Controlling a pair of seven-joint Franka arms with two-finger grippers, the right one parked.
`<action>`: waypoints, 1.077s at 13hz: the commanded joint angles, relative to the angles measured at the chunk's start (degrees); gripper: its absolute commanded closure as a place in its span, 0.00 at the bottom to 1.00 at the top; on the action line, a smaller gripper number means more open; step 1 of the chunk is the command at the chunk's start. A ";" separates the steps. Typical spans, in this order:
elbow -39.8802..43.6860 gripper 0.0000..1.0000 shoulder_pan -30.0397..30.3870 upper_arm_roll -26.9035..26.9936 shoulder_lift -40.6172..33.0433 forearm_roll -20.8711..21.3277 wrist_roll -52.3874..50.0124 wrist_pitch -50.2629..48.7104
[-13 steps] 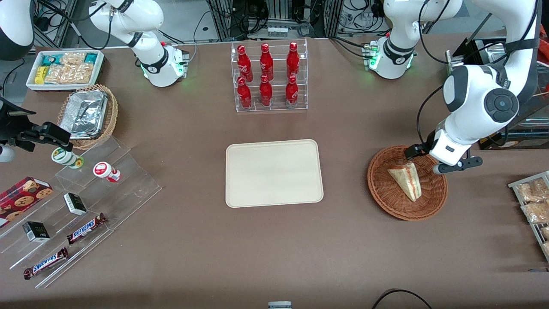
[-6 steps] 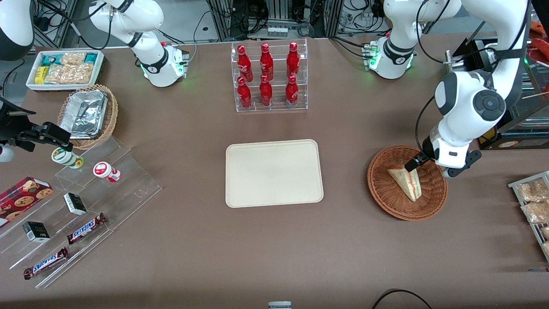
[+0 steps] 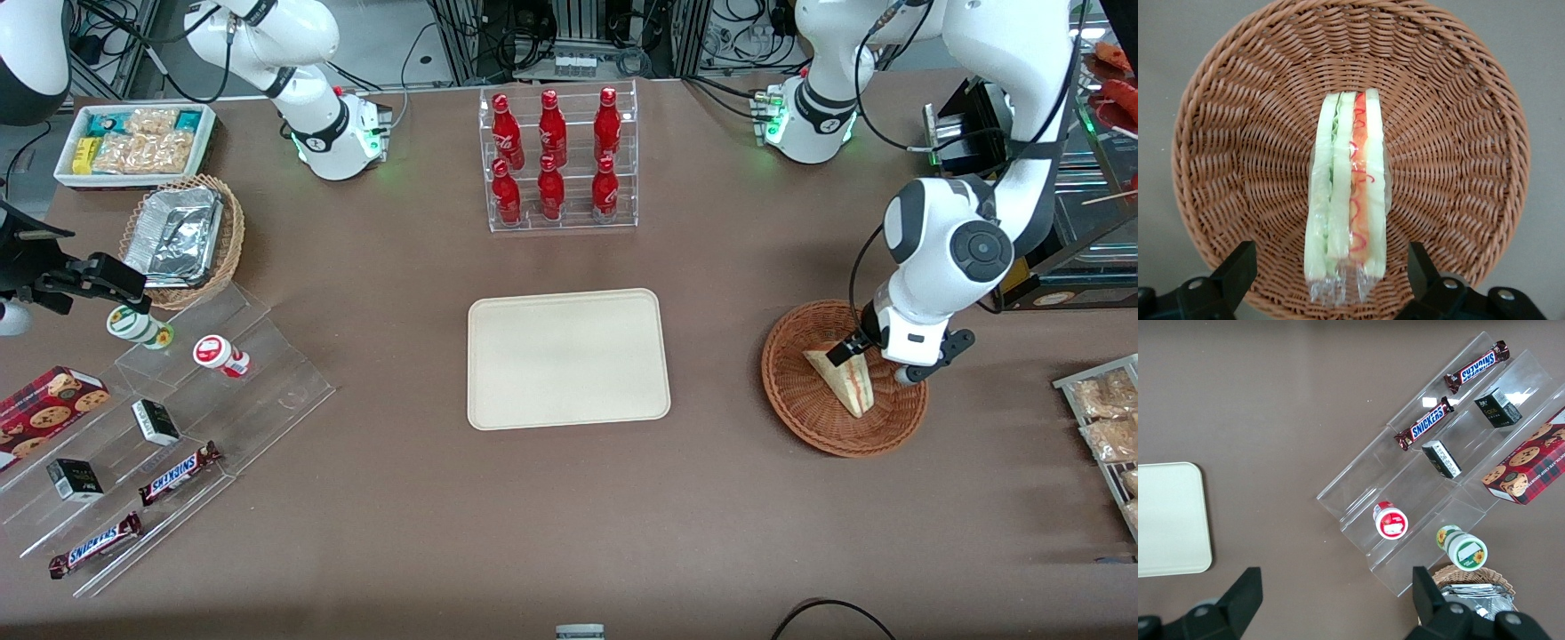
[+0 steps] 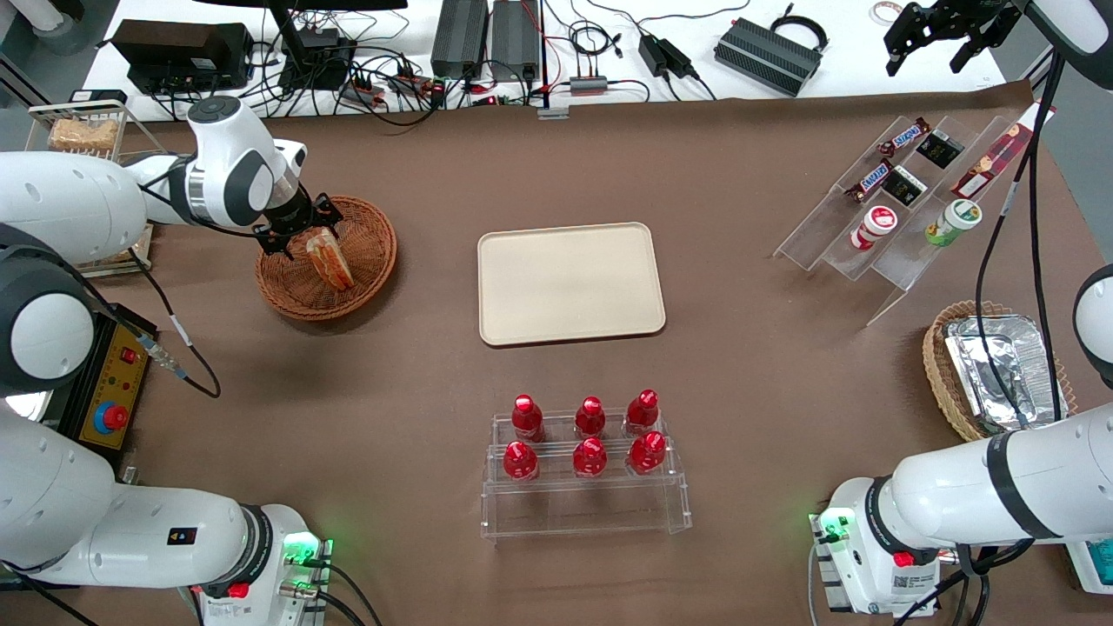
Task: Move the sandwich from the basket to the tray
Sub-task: 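Lower the left gripper and close it on the sandwich's wrapped edge, then lift the sandwich with the left gripper and carry it over the tray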
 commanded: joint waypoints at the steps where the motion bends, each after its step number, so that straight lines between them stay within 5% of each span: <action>1: 0.28 0.00 -0.04 -0.10 2.25 1.15 -1.26 3.19; 3: 0.28 0.00 -0.04 -0.10 3.05 1.07 -1.52 3.99; 4: 0.37 0.15 -0.04 -0.10 3.49 0.72 -1.87 3.99; 6: 0.37 1.00 -0.12 -0.10 3.32 0.63 -3.10 3.47; 9: 2.99 1.00 -0.30 -0.27 1.56 0.80 -1.79 -1.08; 14: 16.26 1.00 -3.63 -1.59 1.73 0.98 8.21 -22.96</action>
